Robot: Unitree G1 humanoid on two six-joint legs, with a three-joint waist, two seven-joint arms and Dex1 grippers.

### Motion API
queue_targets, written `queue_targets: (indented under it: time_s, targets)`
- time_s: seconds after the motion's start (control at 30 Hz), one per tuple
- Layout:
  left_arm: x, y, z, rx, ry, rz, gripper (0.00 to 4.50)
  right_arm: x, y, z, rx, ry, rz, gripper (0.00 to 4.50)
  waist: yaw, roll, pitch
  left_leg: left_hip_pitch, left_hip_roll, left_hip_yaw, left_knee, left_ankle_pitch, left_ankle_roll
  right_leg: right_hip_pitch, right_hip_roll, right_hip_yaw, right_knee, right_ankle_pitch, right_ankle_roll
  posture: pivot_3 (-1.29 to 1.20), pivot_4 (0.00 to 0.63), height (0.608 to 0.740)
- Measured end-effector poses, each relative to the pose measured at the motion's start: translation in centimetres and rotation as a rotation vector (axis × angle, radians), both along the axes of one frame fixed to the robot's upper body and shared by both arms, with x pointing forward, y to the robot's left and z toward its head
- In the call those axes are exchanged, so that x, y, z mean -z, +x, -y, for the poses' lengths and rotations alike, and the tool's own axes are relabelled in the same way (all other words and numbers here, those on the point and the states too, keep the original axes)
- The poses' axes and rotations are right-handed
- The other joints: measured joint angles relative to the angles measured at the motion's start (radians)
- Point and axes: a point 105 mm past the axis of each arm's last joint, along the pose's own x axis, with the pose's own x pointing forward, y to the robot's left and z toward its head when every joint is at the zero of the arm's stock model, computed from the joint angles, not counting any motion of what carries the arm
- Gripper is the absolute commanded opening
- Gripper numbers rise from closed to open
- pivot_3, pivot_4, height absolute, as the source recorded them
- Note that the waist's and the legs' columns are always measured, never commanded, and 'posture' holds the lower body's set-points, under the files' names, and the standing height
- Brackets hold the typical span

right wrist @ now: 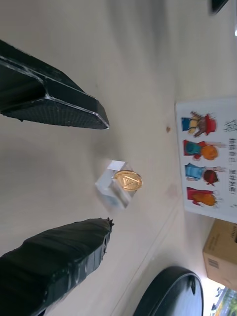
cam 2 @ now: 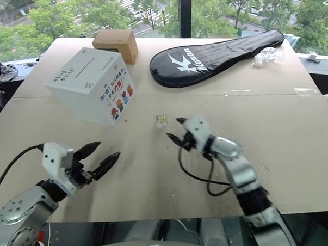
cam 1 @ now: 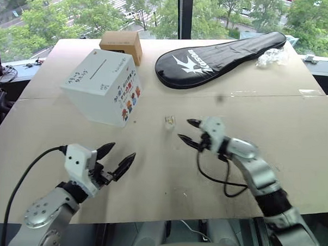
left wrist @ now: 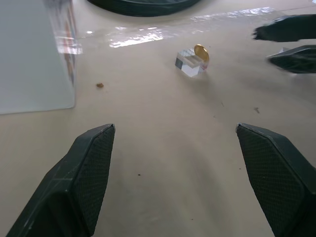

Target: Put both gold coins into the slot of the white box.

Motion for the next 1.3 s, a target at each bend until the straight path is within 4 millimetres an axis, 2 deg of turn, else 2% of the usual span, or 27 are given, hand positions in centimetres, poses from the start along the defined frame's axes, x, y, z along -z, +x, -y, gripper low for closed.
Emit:
queue_targets:
  time_s: [0.03, 0.17, 0.27, 0.43, 0.7, 0.8, 0.9, 1.0, 1.1, 1.3]
  targets:
    - [-0.1, -0.2, -0.2, -0.005, -0.004, 0.002, 3.98, 0.0, 0.4, -1.1, 0.012, 0.0, 0.003, 3.07, 0.001, 0.0, 0.0, 0.0, 0.0, 0.0, 0.0, 0.0, 0.0, 0.0, 0.0, 0.0, -0.001, 0.0, 0.0, 0.0, 0.15, 0.74]
    - [-0.4, -0.8, -0.7, -0.016, -0.021, 0.011, 3.98, 0.2, 1.9, -2.9, 0.068, -0.006, 0.008, 3.07, 0.005, 0.0, 0.0, -0.001, 0.0, -0.001, -0.001, 0.0, 0.0, 0.0, 0.0, -0.001, -0.002, 0.0, 0.0, 0.0, 0.15, 0.74]
    - [-0.7, -1.2, -0.6, -0.003, -0.044, 0.015, 4.12, 0.3, 2.4, -3.1, 0.093, -0.011, 0.01, 2.33, 0.003, 0.0, 0.0, -0.001, 0.0, -0.001, -0.001, 0.0, 0.0, 0.0, 0.0, -0.001, -0.002, 0.0, 0.0, 0.0, 0.15, 0.74]
    - [-1.2, -1.5, -0.4, 0.011, -0.054, 0.027, 4.12, 0.7, 2.8, -3.3, 0.101, -0.03, 0.014, 0.04, -0.012, 0.0, 0.0, -0.001, 0.0, -0.001, -0.001, 0.0, 0.0, 0.0, 0.0, -0.001, -0.002, 0.0, 0.0, 0.0, 0.15, 0.74]
    - [-1.7, -1.7, -0.1, 0.054, -0.088, 0.033, 4.12, 0.4, 3.0, -3.2, 0.096, -0.023, 0.018, 0.04, -0.021, 0.0, 0.0, -0.001, 0.0, -0.001, -0.002, 0.0, 0.0, 0.0, 0.0, 0.0, -0.002, 0.0, 0.0, 0.0, 0.15, 0.74]
    - [-2.1, -1.7, 0.3, 0.081, -0.126, 0.037, 4.12, -1.2, 3.1, -2.7, 0.11, 0.066, -0.009, 0.04, -0.02, 0.0, 0.0, -0.001, 0.0, -0.001, -0.002, 0.0, 0.0, 0.0, 0.0, 0.0, -0.002, 0.0, 0.0, 0.0, 0.15, 0.74]
    - [-3.4, -1.3, 1.1, 0.112, -0.265, 0.049, 4.12, -4.2, 2.6, -2.3, 0.069, 0.256, -0.117, 0.04, -0.02, 0.0, 0.0, -0.001, 0.0, -0.002, -0.002, 0.0, 0.0, 0.0, 0.0, -0.001, -0.002, 0.0, 0.0, 0.0, 0.15, 0.74]
    - [-5.1, -0.9, 2.0, 0.156, -0.446, 0.063, 4.12, -6.5, 1.1, -2.1, -0.057, 0.41, -0.262, 0.04, -0.019, 0.0, 0.0, -0.002, 0.0, -0.002, -0.002, 0.0, 0.0, 0.0, 0.0, -0.001, -0.002, 0.0, 0.0, 0.0, 0.15, 0.74]
    - [-7.6, -0.5, 3.0, 0.239, -0.673, 0.108, 4.12, -9.4, -1.9, -2.2, -0.284, 0.594, -0.466, 0.04, -0.021, 0.001, 0.0, -0.001, 0.001, -0.002, -0.002, 0.0, 0.0, 0.0, 0.0, -0.001, -0.002, 0.0, 0.0, 0.0, 0.15, 0.74]
    - [-10.3, 0.2, 5.4, 0.399, -0.952, 0.139, 4.12, -12.0, -5.3, -2.9, -0.548, 0.76, -0.692, 0.04, -0.02, 0.001, 0.001, -0.001, 0.0, -0.002, -0.002, 0.0, 0.0, 0.0, 0.0, -0.001, -0.002, 0.0, 0.0, 0.0, 0.15, 0.74]
